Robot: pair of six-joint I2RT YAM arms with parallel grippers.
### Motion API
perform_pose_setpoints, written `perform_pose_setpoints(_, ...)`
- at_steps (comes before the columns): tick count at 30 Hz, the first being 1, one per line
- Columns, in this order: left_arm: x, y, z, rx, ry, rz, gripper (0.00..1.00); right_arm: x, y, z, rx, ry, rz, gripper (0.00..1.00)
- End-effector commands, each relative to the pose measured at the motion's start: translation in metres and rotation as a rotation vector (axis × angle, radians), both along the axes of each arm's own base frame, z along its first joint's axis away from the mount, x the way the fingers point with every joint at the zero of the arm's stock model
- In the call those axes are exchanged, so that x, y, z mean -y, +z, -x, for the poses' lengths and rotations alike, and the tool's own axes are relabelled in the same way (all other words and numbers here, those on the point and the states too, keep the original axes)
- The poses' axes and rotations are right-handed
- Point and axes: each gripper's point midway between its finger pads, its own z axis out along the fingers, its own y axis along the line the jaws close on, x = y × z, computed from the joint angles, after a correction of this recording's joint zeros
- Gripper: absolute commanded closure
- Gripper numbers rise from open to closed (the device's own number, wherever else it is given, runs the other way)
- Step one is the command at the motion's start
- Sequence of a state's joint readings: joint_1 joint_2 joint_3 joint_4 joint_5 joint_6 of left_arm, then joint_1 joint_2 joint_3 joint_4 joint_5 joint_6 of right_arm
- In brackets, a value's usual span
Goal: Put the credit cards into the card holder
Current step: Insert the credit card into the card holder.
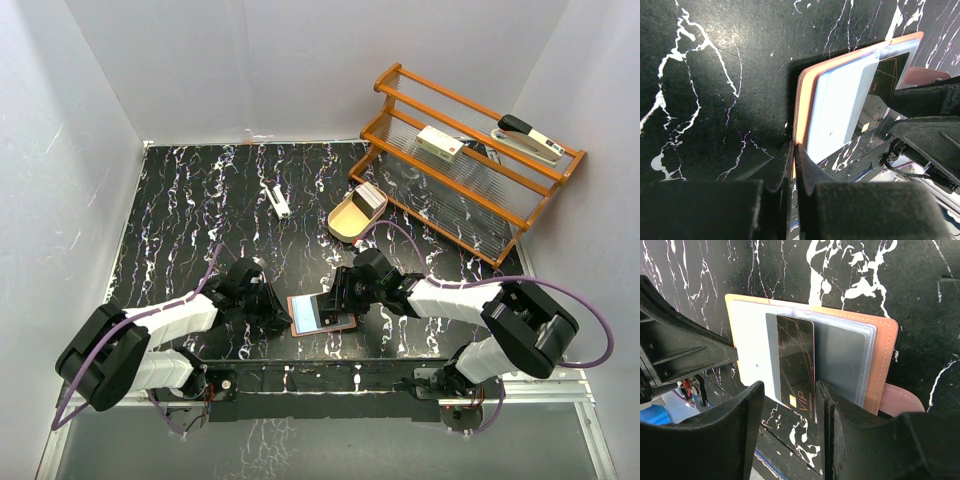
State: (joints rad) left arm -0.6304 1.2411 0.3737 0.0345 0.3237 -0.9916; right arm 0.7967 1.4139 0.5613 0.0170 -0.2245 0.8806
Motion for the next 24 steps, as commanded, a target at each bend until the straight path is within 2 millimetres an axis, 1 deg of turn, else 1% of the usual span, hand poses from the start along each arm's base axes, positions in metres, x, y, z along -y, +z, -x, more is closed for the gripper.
perform_pose_setpoints(1,0.002,0.000,0.002,-0.010,-0.009,0.014,1.00,-0.013,0.011,-0.008,0.043,0.023,-0.031,0.56)
perform_pose_setpoints(9,0.005,0.000,0.003,-0.017,-0.014,0.026,1.00,-0.024,0.010,-0.004,0.038,0.058,-0.029,0.57)
perform_pose_setpoints(13,0.005,0.001,0.003,-0.017,-0.014,0.029,1.00,-0.031,0.012,-0.002,0.031,0.079,-0.035,0.57)
perform_pose_setpoints(18,0.003,0.000,0.003,-0.016,-0.008,0.016,1.00,-0.023,0.013,-0.007,0.063,0.093,0.047,0.53)
perform_pose_setpoints(20,0.002,-0.001,0.003,-0.018,-0.008,0.013,1.00,-0.020,0.016,-0.008,0.073,0.091,0.060,0.47)
perform_pose_setpoints(24,0.004,-0.001,0.003,-0.019,-0.008,0.022,1.00,-0.018,0.020,-0.008,0.080,0.082,0.062,0.45)
